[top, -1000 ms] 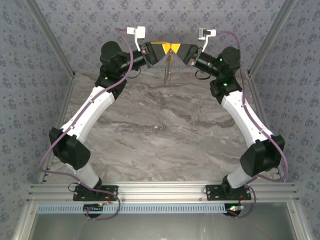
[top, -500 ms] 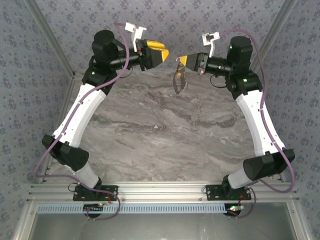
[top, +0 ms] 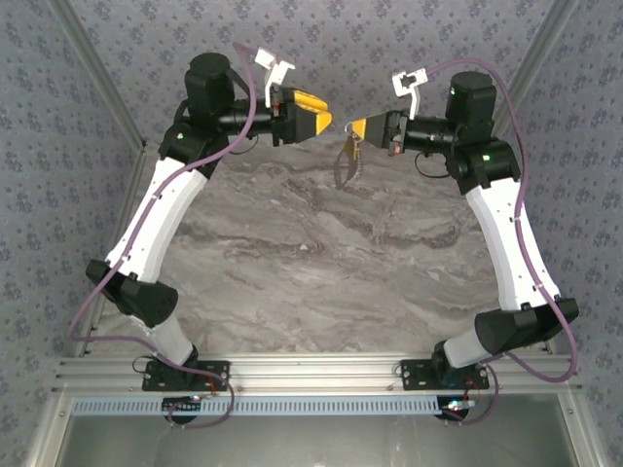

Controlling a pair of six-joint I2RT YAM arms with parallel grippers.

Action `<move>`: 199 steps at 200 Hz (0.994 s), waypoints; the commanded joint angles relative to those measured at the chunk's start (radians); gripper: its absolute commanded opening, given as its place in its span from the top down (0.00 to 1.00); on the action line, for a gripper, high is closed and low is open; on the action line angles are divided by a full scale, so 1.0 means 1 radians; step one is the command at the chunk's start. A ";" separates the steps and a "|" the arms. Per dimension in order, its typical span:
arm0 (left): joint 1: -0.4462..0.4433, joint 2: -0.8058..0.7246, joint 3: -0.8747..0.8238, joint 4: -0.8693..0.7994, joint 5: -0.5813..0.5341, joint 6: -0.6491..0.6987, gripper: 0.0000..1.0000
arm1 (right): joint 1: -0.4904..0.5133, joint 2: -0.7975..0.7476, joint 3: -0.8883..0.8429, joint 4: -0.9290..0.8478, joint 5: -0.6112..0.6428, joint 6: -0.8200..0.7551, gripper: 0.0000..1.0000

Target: Put the keys on the keyring

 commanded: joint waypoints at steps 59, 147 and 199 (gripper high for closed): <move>-0.028 0.019 0.044 -0.030 0.062 0.012 0.55 | 0.030 -0.043 -0.028 0.178 -0.063 0.108 1.00; -0.048 0.029 0.049 -0.017 0.073 -0.002 0.61 | 0.048 -0.044 -0.041 0.221 -0.063 0.137 1.00; -0.054 0.031 0.042 0.019 0.077 -0.026 0.68 | 0.053 -0.044 -0.046 0.244 -0.065 0.152 1.00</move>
